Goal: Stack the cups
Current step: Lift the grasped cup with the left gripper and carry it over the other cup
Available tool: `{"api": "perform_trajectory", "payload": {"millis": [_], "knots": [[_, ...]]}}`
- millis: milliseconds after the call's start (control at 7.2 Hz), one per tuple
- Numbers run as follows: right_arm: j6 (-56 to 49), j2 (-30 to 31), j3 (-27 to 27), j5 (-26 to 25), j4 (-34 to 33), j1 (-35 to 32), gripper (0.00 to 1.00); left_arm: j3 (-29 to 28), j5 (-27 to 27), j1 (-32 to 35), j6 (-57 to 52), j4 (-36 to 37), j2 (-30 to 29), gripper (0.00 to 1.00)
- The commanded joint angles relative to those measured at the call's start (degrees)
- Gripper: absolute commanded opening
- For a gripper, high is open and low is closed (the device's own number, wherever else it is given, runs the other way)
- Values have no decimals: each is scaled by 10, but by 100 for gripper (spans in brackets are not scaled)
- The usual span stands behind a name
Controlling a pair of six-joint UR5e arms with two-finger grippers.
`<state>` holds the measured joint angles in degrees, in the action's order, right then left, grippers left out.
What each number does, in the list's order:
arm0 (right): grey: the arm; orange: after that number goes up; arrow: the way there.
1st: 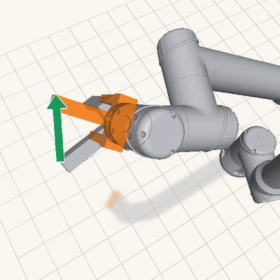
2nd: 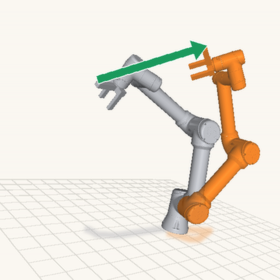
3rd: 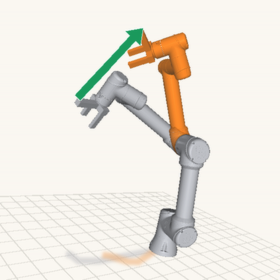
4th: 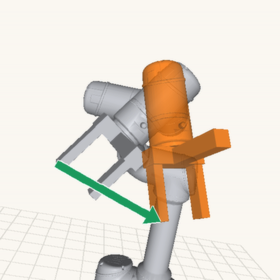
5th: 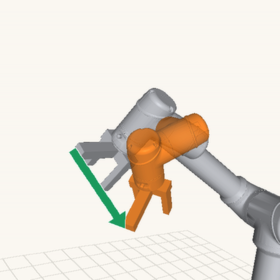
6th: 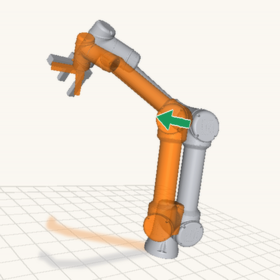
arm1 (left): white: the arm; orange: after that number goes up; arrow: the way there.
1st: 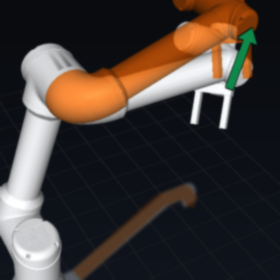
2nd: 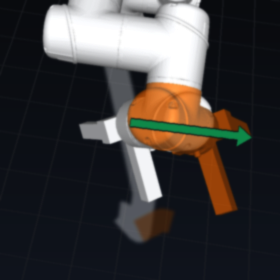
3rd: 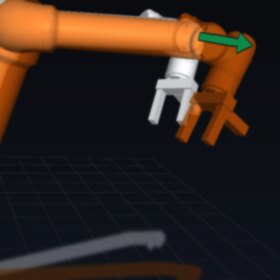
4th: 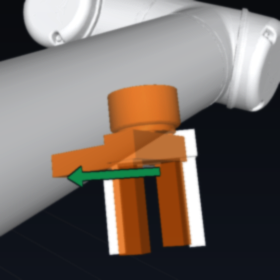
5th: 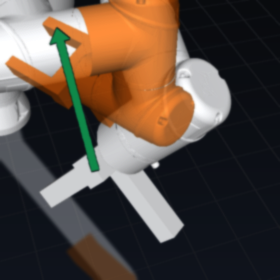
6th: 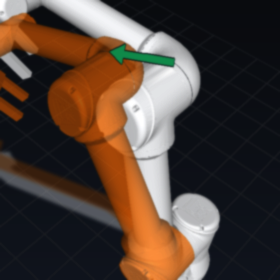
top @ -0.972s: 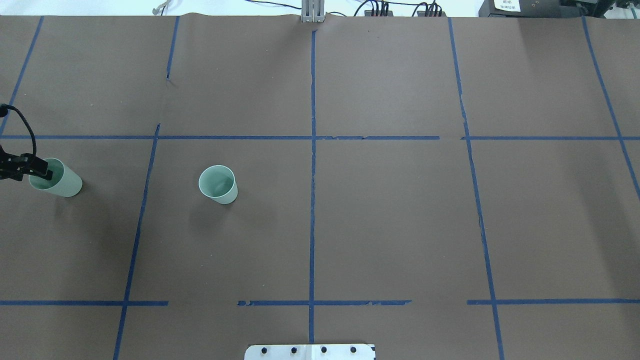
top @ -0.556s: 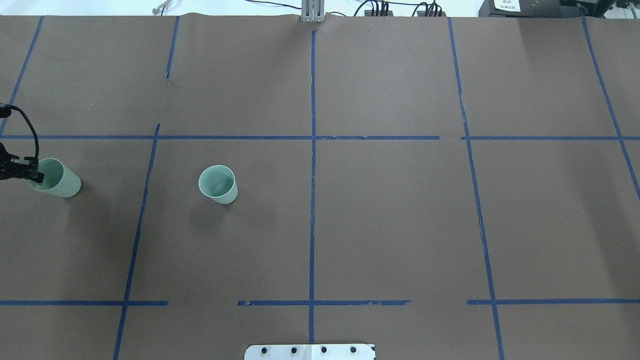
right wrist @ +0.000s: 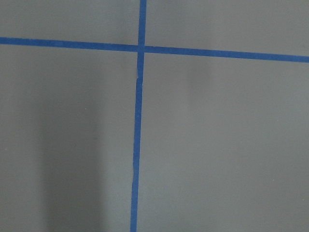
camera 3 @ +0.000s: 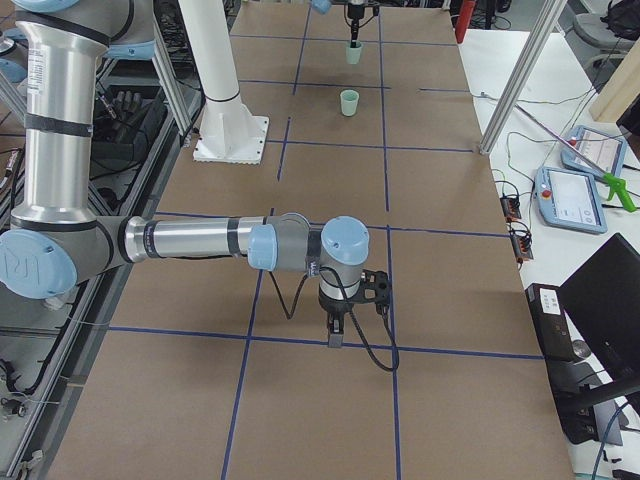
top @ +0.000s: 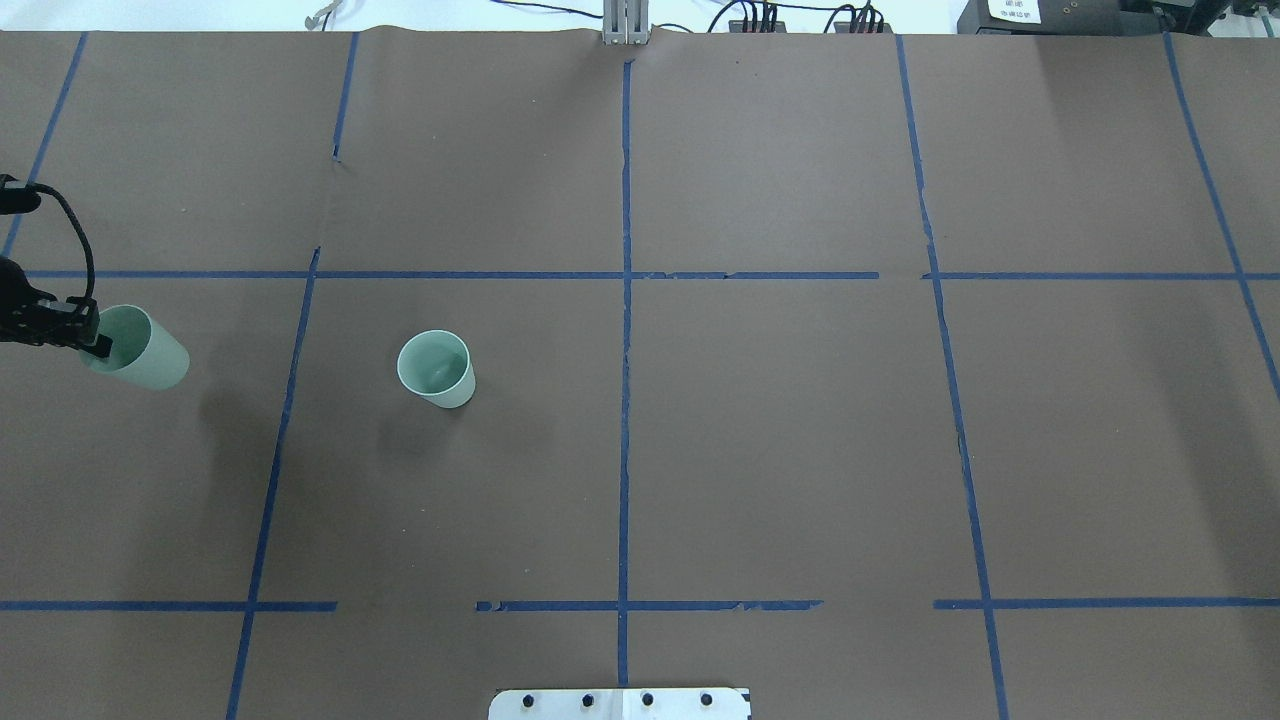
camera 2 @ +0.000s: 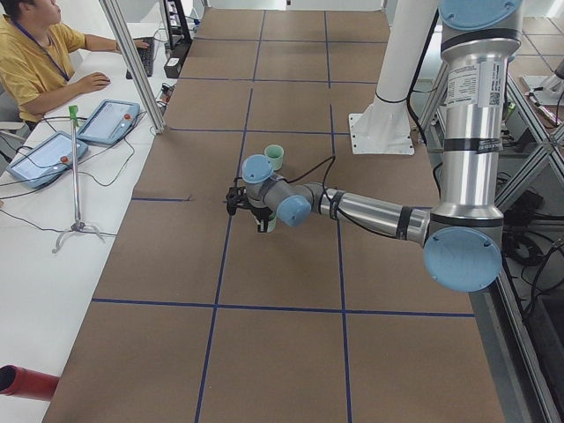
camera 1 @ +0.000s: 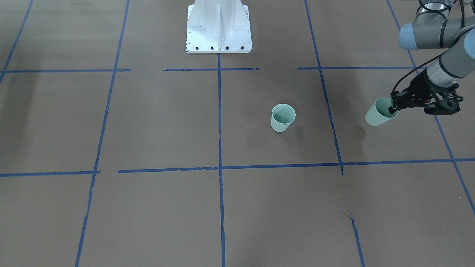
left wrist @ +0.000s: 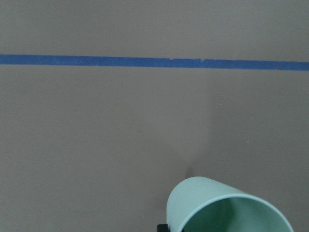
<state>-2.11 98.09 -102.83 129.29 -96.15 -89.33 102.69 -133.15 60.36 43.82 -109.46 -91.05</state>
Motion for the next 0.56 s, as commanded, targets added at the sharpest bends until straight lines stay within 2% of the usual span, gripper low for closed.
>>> {"api": "perform_trajectory", "payload": {"millis": [0, 278, 417], "knots": [[0, 0, 0, 0, 0, -1, 100, 36, -3, 1, 42, 147, -110, 0], [0, 0, 0, 0, 0, -1, 100, 26, -1, -33, 143, 166, -209, 0], [0, 0, 0, 0, 0, -1, 100, 20, 3, -65, 168, 166, -228, 0]]}}
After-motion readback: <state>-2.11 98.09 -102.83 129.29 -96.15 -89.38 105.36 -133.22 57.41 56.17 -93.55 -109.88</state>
